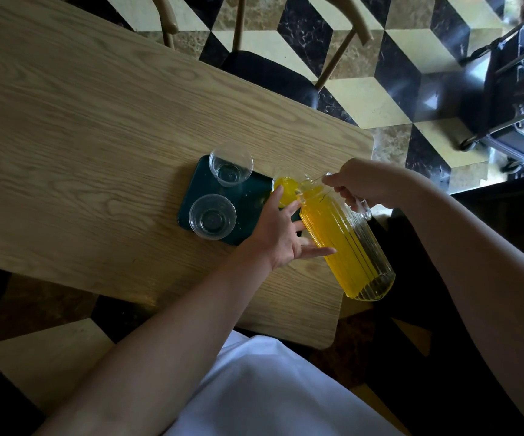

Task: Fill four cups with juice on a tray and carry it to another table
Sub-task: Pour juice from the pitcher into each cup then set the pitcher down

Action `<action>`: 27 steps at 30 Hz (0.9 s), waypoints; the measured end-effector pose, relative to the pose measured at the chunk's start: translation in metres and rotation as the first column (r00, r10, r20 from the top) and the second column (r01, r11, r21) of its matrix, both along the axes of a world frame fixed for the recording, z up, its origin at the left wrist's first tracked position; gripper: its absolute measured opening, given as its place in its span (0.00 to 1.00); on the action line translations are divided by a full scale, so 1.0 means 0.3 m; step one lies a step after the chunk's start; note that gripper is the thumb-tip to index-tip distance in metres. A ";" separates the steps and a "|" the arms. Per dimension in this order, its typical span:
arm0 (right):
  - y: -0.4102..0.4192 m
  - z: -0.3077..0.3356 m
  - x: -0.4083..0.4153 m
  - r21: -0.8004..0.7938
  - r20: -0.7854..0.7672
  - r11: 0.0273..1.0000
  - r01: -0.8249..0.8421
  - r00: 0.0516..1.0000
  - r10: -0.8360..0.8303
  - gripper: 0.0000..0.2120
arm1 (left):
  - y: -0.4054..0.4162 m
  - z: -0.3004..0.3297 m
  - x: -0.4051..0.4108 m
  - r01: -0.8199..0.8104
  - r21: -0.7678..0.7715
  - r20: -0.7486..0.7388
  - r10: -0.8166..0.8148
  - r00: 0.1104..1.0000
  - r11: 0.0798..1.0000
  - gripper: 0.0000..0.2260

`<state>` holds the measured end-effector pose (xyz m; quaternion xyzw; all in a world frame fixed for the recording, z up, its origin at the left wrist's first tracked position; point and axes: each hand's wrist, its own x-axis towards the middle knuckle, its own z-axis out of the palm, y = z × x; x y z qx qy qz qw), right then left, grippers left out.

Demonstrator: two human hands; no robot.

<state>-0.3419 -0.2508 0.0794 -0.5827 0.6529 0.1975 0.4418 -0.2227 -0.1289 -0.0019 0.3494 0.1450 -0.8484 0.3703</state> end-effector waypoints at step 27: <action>0.060 0.086 0.143 -0.089 0.053 0.996 -0.019 0.998 0.024 0.20 | 0.060 0.109 0.181 0.006 -0.100 0.055 0.000 0.999 0.995 0.33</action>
